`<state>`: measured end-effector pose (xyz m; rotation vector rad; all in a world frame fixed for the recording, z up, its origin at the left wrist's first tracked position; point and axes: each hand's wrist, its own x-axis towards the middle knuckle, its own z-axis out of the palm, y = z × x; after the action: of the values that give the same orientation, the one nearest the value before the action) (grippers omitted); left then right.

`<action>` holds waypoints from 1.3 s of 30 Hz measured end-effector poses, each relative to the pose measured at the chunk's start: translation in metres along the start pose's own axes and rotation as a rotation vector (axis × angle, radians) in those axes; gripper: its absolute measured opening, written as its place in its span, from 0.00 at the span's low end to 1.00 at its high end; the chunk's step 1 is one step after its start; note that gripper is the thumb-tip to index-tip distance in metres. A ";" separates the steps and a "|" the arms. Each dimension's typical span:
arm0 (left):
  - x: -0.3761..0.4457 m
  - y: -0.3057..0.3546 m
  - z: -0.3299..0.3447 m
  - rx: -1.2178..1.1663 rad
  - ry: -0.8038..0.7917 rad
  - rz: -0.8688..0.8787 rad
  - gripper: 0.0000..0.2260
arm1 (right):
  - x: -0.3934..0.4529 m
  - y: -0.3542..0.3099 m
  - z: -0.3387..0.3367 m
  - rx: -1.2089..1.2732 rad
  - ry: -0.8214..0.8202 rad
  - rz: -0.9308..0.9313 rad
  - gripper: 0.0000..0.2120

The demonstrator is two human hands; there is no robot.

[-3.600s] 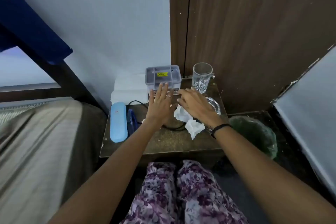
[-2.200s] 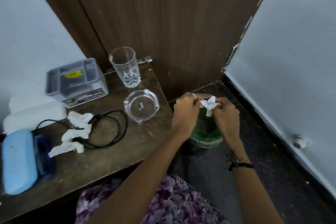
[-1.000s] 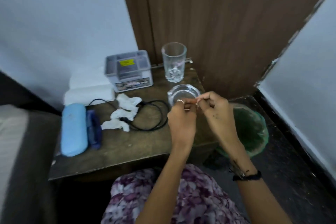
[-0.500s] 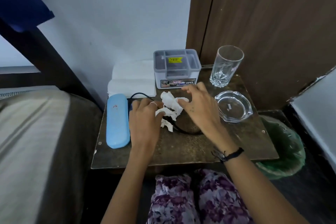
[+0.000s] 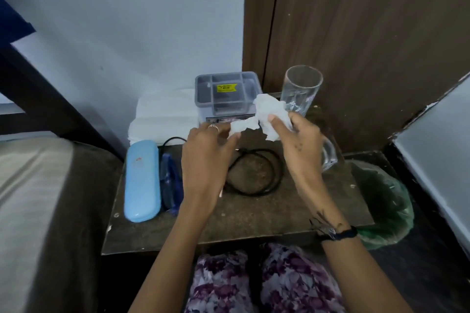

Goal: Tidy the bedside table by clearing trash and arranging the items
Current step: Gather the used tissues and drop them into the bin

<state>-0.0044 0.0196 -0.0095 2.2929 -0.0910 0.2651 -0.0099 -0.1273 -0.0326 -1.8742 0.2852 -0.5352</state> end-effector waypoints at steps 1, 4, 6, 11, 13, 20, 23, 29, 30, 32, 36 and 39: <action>-0.002 0.011 0.006 -0.013 -0.023 0.015 0.12 | -0.001 0.001 -0.014 0.019 0.044 0.018 0.22; -0.011 0.050 0.039 -0.004 -0.099 0.066 0.10 | -0.005 0.015 -0.062 -0.024 0.166 0.067 0.23; -0.019 0.076 0.068 -0.017 -0.165 0.065 0.10 | -0.006 0.031 -0.098 -0.084 0.260 0.132 0.21; -0.049 0.136 0.161 -0.037 -0.391 0.136 0.07 | -0.011 0.096 -0.184 -0.196 0.504 0.298 0.18; -0.063 0.152 0.201 0.071 -0.460 0.215 0.06 | -0.012 0.129 -0.208 -0.273 0.502 0.392 0.16; -0.072 0.160 0.317 0.378 -0.678 0.344 0.13 | 0.002 0.214 -0.236 -0.355 0.357 0.619 0.11; -0.069 0.150 0.341 0.417 -0.743 0.266 0.12 | 0.012 0.234 -0.244 -0.380 0.277 0.713 0.13; -0.078 0.144 0.351 0.216 -0.807 0.097 0.11 | 0.012 0.239 -0.245 -0.324 0.318 0.681 0.08; -0.079 0.146 0.348 0.186 -0.810 0.086 0.12 | 0.011 0.234 -0.243 -0.291 0.332 0.654 0.09; -0.079 0.151 0.340 0.137 -0.797 0.080 0.11 | 0.010 0.221 -0.237 -0.243 0.352 0.591 0.10; -0.077 0.166 0.296 -0.065 -0.680 0.061 0.09 | 0.008 0.179 -0.225 -0.134 0.396 0.422 0.08; -0.080 0.158 0.247 -0.216 -0.508 0.010 0.06 | 0.000 0.138 -0.205 -0.055 0.308 0.297 0.08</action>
<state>-0.0660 -0.2709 -0.0732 2.0940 -0.3711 -0.3142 -0.1025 -0.3455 -0.1020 -1.7573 0.7753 -0.6137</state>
